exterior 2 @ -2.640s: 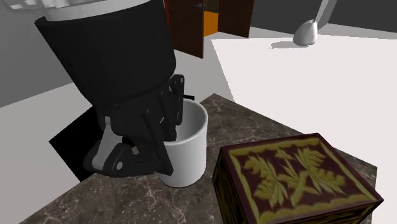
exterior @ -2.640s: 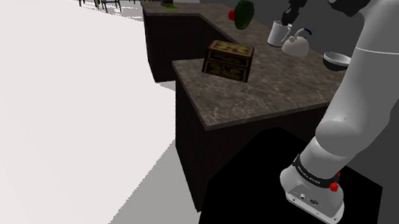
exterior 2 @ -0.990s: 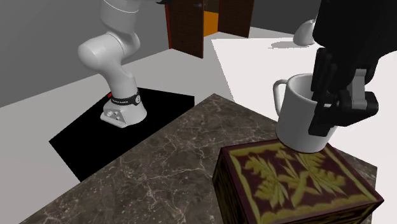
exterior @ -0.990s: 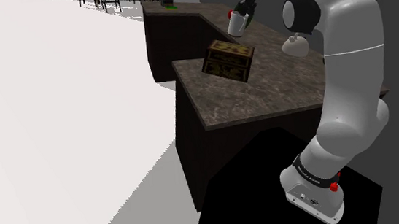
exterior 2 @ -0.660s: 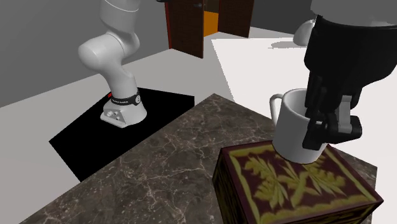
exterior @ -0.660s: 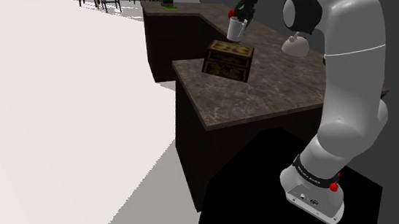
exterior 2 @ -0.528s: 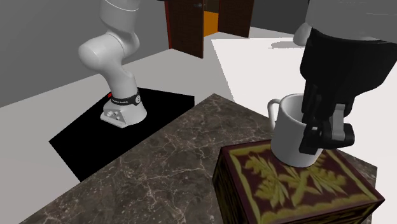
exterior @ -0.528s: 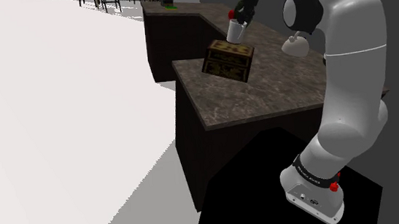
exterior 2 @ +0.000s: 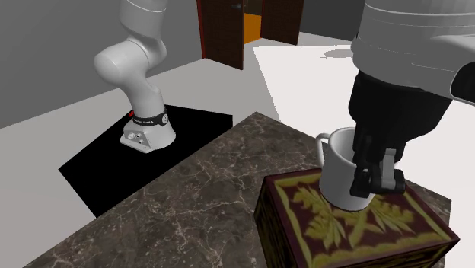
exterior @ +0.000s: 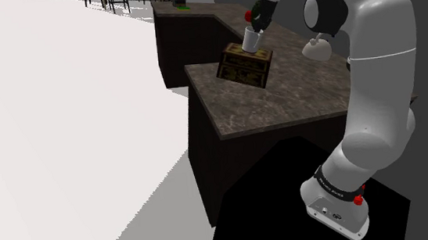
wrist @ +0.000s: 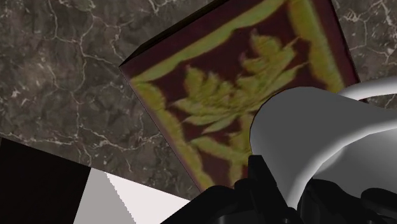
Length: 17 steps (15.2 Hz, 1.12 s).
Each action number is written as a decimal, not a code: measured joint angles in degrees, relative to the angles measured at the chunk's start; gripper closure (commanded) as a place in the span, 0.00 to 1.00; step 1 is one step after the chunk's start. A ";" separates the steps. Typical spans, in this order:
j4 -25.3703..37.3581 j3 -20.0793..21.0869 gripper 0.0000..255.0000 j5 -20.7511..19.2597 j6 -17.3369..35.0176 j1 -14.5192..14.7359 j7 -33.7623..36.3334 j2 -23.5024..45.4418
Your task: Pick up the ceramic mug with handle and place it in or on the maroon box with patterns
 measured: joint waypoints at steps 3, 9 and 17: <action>0.01 0.01 1.00 0.03 0.04 -0.02 -0.01 0.05; 0.03 0.01 0.00 0.03 0.05 -0.02 -0.01 0.05; 7.82 -0.17 0.00 0.02 -7.08 -2.20 0.87 0.36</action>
